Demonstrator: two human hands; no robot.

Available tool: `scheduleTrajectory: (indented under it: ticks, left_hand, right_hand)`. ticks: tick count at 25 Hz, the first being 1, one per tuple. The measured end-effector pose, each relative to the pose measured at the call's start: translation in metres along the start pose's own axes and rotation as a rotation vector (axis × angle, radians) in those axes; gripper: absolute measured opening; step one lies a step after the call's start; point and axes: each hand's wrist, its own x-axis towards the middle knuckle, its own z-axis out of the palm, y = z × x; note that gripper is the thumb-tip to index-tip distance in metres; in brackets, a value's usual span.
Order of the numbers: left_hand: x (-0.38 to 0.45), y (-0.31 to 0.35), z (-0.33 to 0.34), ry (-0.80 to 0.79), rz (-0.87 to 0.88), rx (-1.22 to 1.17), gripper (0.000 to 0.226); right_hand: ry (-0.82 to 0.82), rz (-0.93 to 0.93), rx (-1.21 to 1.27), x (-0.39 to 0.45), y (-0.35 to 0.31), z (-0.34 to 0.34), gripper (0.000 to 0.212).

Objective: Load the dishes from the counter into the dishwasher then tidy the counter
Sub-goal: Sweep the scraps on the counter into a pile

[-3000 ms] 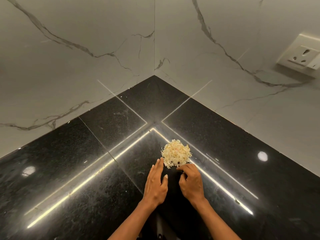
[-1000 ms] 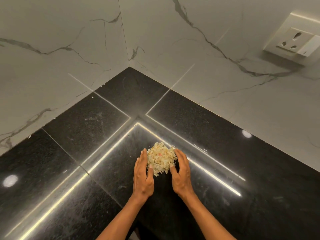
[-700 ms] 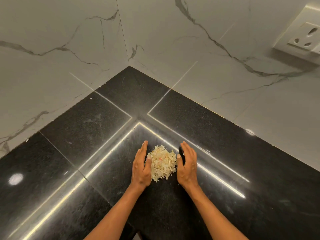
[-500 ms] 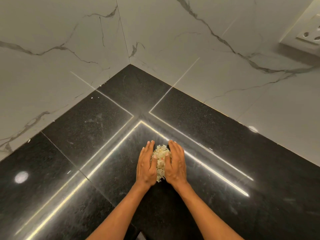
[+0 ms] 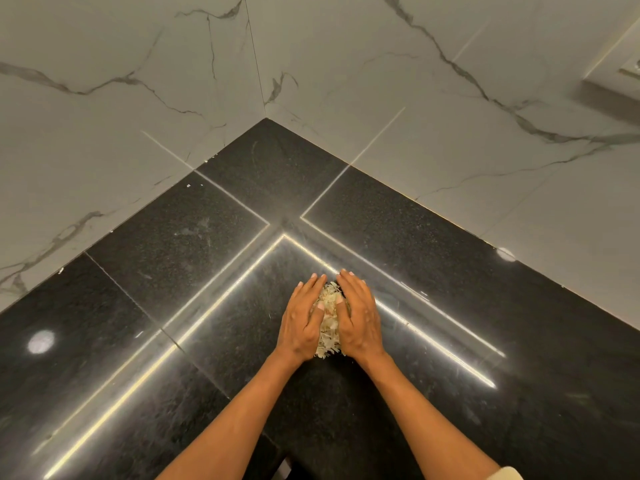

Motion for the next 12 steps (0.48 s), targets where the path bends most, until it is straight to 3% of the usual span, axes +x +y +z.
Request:
scheduleTrajectory:
  ticks: [7,12]
  left_hand:
    - [-0.023,0.008,0.005,0.039,0.009,-0.171,0.051]
    - [-0.022,0.010,0.003,0.101,-0.029,-0.249,0.056]
  right_hand:
    - [-0.045,-0.073,0.179,-0.029,-0.009,-0.007,0.047]
    - [0.180,0.055,0.166,-0.026,0.005,-0.021,0.051]
